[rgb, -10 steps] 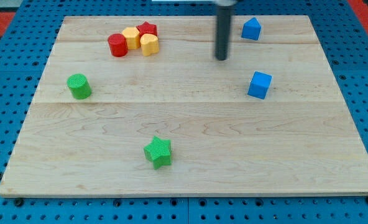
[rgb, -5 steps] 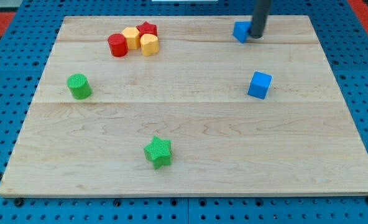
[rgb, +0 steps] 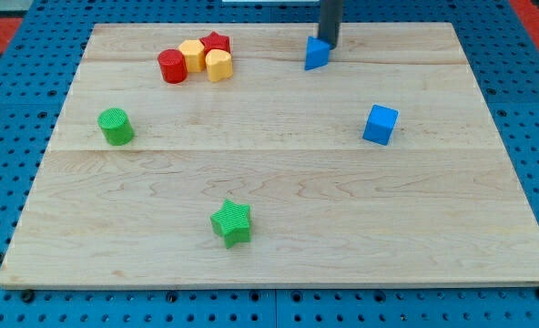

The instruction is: Push the blue triangle above the green star

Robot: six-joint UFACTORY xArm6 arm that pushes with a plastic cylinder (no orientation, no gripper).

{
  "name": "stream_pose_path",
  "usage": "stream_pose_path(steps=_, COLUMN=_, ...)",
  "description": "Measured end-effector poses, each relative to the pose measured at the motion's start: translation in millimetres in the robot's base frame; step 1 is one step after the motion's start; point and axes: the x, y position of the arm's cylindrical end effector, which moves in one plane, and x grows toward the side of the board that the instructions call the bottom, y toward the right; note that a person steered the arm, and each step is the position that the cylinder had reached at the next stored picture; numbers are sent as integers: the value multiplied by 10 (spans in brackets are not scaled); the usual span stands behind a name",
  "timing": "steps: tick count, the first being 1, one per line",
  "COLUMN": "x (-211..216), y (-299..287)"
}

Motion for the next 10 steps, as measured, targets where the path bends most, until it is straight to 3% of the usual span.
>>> stream_pose_path(steps=2, x=706, y=-844)
stream_pose_path(steps=4, x=1556, y=-1295)
stream_pose_path(steps=6, x=1514, y=-1889)
stream_pose_path(steps=7, x=2031, y=-1758)
stream_pose_path(steps=8, x=1873, y=-1617)
stream_pose_path(steps=9, x=1423, y=-1688)
stream_pose_path(steps=10, x=1477, y=-1334)
